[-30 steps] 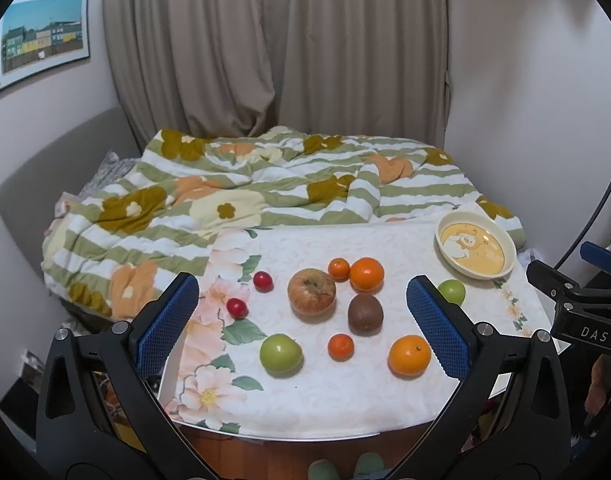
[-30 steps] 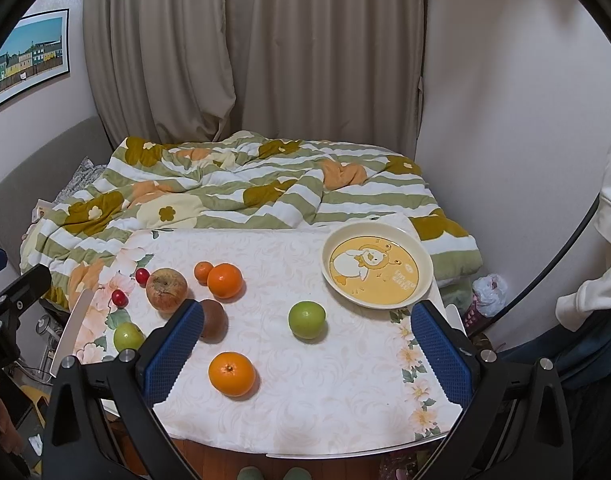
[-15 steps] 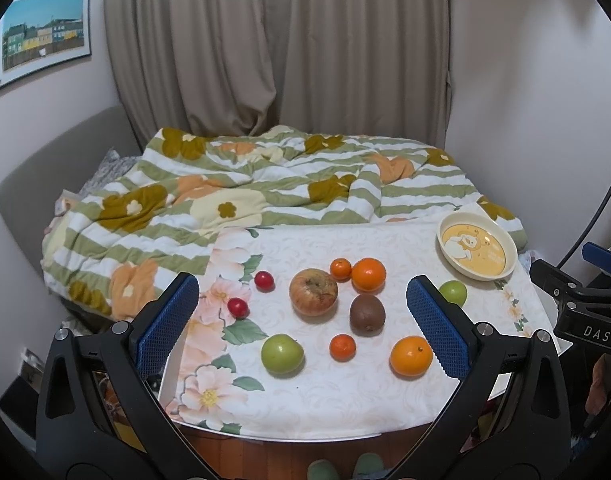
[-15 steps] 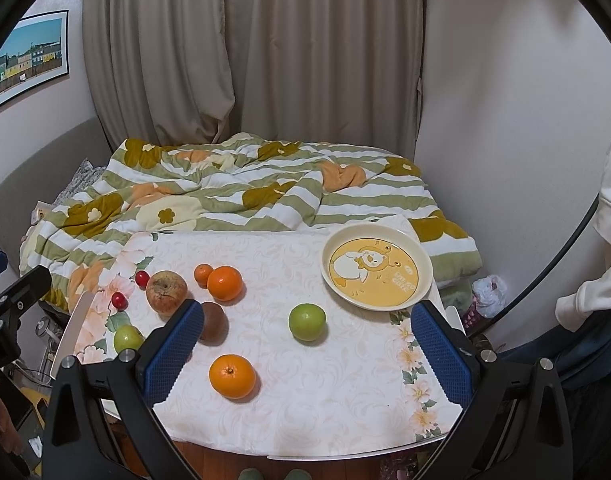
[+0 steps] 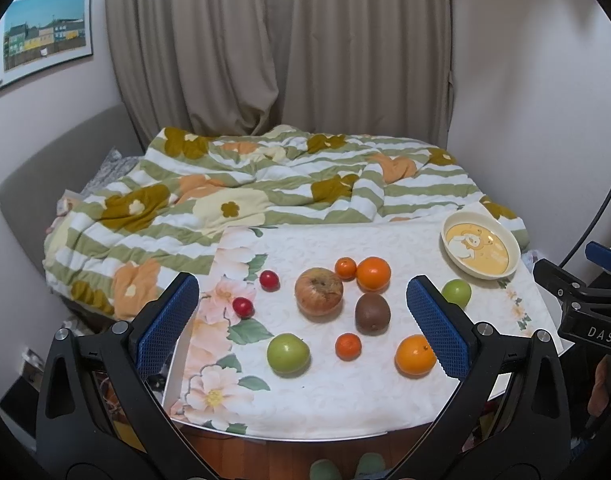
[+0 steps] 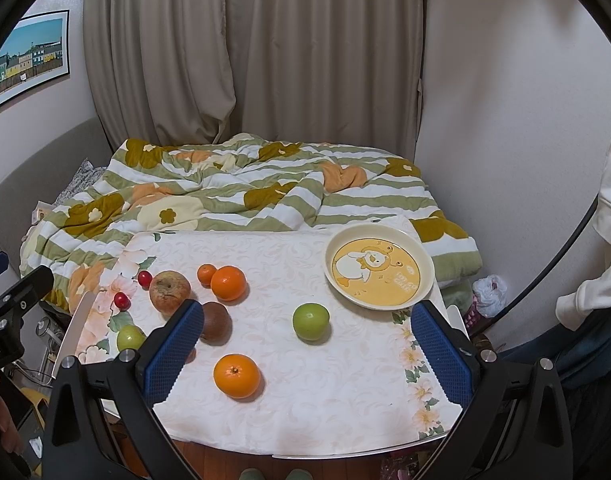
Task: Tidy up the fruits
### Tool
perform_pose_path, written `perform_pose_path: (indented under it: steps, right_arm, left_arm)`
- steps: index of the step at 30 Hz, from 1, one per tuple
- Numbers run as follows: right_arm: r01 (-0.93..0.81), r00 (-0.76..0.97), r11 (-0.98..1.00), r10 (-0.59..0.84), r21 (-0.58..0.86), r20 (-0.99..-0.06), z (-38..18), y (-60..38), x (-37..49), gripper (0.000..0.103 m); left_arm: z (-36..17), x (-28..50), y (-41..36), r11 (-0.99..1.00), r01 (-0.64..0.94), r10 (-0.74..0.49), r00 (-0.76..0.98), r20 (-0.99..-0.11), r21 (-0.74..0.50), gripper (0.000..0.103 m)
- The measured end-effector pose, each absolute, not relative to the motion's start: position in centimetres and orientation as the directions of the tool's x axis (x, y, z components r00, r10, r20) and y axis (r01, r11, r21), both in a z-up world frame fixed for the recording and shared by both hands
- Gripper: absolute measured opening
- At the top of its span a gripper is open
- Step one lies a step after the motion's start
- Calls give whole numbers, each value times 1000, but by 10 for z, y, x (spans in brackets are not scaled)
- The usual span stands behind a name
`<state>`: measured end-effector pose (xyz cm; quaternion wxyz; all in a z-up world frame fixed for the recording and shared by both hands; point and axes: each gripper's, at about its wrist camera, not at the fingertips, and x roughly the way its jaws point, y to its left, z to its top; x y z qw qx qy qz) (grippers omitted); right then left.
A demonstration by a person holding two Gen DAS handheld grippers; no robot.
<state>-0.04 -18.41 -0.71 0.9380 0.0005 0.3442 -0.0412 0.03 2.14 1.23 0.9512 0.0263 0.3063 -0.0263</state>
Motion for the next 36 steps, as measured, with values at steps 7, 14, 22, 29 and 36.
perform_pose_path:
  steps: [7, 14, 22, 29, 36]
  right_arm:
    - [76, 759, 997, -74, -25, -647, -8, -184, -1, 103]
    - [54, 730, 999, -44, -6, -682, -9, -169, 4, 103]
    - [32, 685, 999, -10, 16, -728, -51, -157, 17, 103]
    - [15, 639, 1000, -1, 11, -769, -101, -149, 29, 103]
    - [-14, 581, 999, 42, 42, -813, -149, -143, 35, 103]
  left_arm:
    - [12, 1, 22, 997, 67, -33, 806, -591, 35, 103]
    - [-3, 12, 37, 996, 84, -46, 752, -657, 26, 103]
    - [-51, 36, 56, 993, 116, -54, 664, -746, 31, 103]
    - [-107, 54, 62, 985, 157, -36, 590, -807, 71, 103]
    - [-148, 71, 61, 976, 203, -45, 533, -845, 77, 103]
